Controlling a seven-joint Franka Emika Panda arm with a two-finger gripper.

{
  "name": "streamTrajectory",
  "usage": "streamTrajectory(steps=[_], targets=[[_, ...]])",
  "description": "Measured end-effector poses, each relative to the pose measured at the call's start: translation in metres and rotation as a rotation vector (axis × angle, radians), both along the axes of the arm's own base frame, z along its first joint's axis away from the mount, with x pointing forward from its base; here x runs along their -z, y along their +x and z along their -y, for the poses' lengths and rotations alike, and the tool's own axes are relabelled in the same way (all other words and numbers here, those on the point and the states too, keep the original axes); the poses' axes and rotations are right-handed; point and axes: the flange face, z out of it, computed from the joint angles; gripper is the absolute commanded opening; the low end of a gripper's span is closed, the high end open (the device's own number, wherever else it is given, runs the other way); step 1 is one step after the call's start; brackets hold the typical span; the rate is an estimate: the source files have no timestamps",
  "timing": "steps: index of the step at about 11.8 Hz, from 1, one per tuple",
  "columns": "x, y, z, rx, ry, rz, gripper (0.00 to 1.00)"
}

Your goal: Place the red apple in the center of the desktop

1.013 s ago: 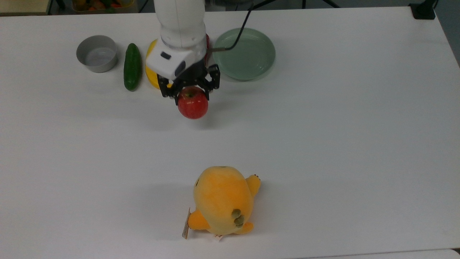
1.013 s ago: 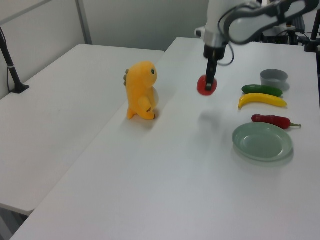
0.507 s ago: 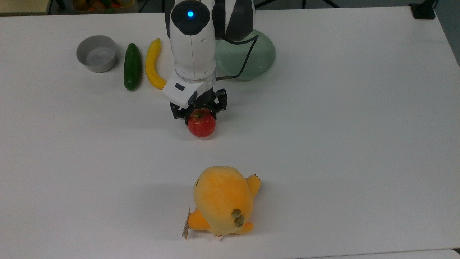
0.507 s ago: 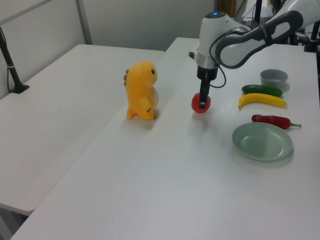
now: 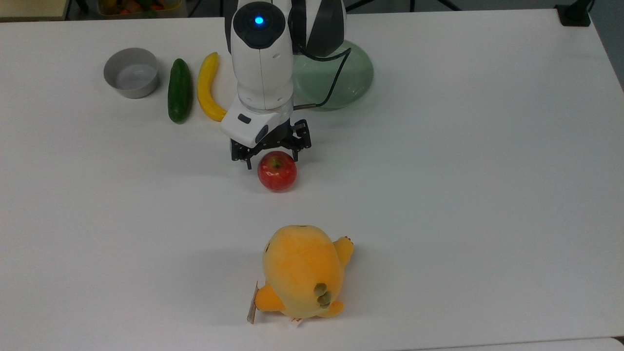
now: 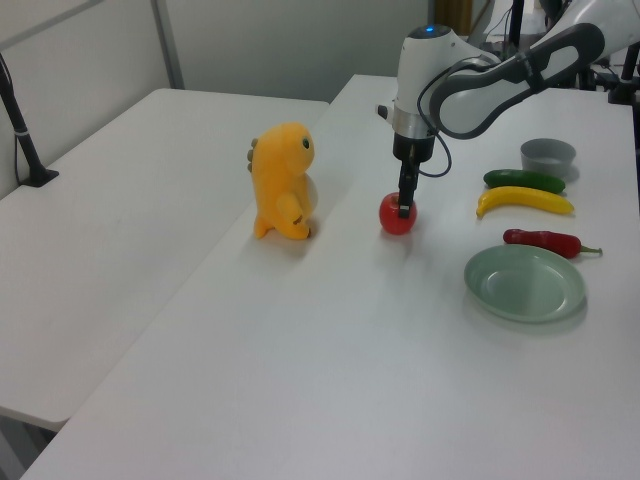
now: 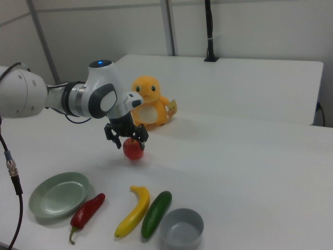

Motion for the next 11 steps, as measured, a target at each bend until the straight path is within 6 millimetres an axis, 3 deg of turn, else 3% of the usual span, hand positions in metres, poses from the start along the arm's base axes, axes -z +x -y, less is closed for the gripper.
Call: streamTrajectory(steps=[3, 5, 8, 11], targets=[[-0.003, 0.001, -0.001, -0.002, 0.001, 0.005, 1.00], [-0.027, 0.006, -0.002, -0.002, 0.006, 0.047, 1.00], [-0.107, -0.008, 0.003, 0.005, 0.018, 0.102, 1.00], [-0.207, -0.057, 0.024, 0.035, 0.025, 0.076, 1.00]])
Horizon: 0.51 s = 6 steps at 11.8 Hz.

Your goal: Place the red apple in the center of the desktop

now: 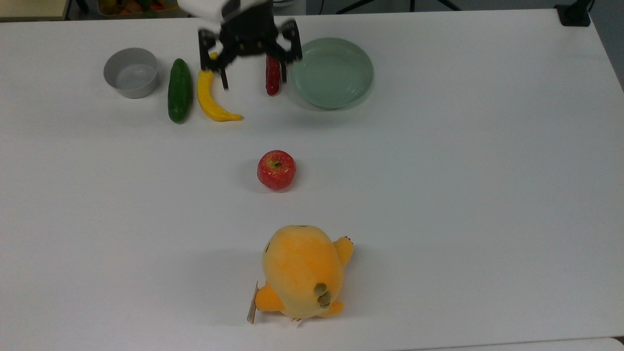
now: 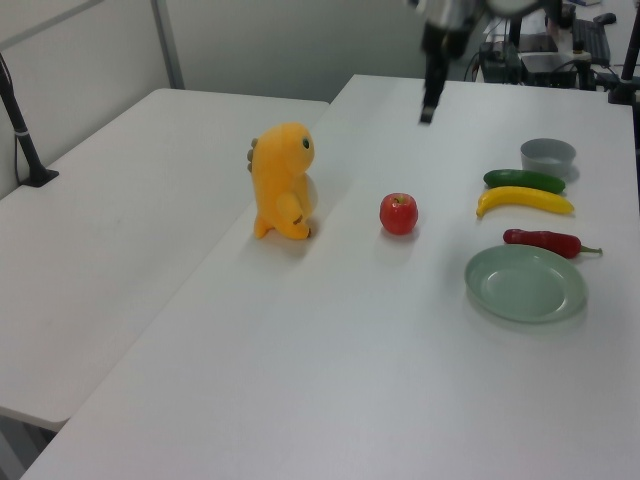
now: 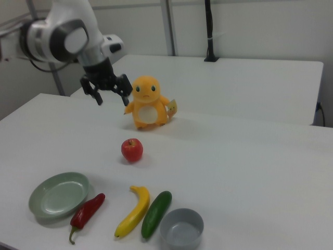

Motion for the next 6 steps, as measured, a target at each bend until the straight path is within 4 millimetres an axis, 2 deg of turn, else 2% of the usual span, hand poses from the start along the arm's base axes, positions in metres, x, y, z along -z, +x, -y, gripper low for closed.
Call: streamTrajectory(steps=[1, 3, 5, 6], targets=[[-0.027, -0.021, 0.008, 0.010, 0.004, -0.023, 1.00], [-0.064, -0.059, 0.015, 0.030, 0.043, -0.085, 1.00], [-0.079, -0.083, 0.022, 0.120, 0.078, -0.146, 1.00], [-0.079, -0.087, 0.027, 0.162, 0.084, -0.162, 1.00]])
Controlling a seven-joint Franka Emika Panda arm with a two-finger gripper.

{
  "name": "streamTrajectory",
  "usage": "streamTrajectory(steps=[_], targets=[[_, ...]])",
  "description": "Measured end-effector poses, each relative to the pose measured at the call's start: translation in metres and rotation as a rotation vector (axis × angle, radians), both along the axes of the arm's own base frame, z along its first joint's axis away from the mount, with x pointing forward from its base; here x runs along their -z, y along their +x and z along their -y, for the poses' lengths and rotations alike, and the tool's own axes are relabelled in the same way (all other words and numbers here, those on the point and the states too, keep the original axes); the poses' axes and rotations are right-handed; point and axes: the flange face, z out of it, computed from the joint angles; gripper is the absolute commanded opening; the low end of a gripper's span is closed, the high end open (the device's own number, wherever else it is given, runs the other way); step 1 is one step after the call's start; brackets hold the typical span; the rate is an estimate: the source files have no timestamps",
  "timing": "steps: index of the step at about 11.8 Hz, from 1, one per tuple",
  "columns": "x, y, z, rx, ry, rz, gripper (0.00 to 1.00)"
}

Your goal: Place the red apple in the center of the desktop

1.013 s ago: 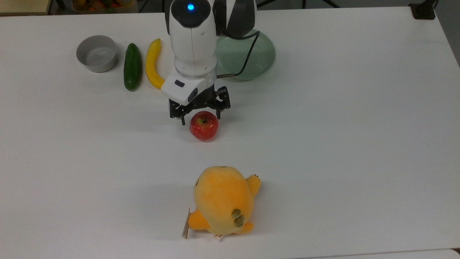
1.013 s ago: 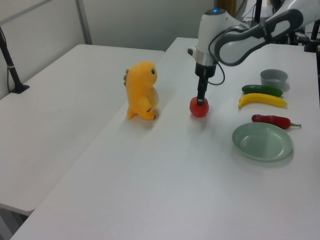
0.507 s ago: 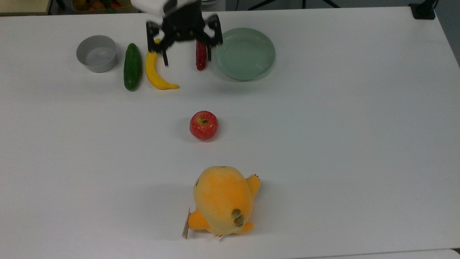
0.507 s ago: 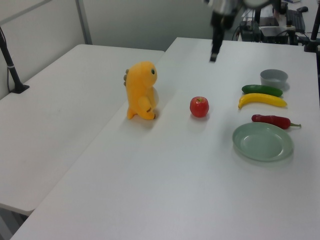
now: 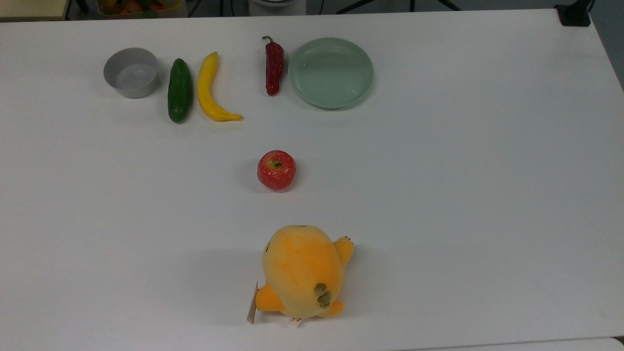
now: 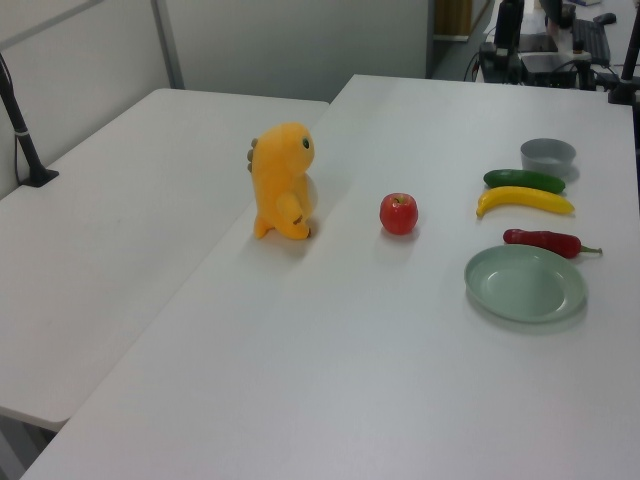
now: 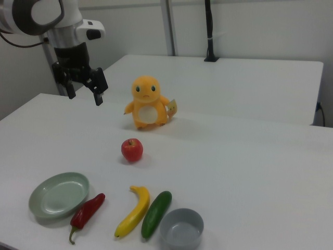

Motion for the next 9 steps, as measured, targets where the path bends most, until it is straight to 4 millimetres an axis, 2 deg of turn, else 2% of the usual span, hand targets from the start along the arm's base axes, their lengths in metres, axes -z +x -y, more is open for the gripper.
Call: streamTrajectory(steps=[3, 7, 9], targets=[[0.012, 0.007, -0.002, 0.022, 0.000, -0.002, 1.00], [0.026, 0.034, -0.006, 0.022, -0.001, 0.095, 1.00], [0.028, 0.035, -0.007, 0.021, -0.002, 0.093, 1.00]])
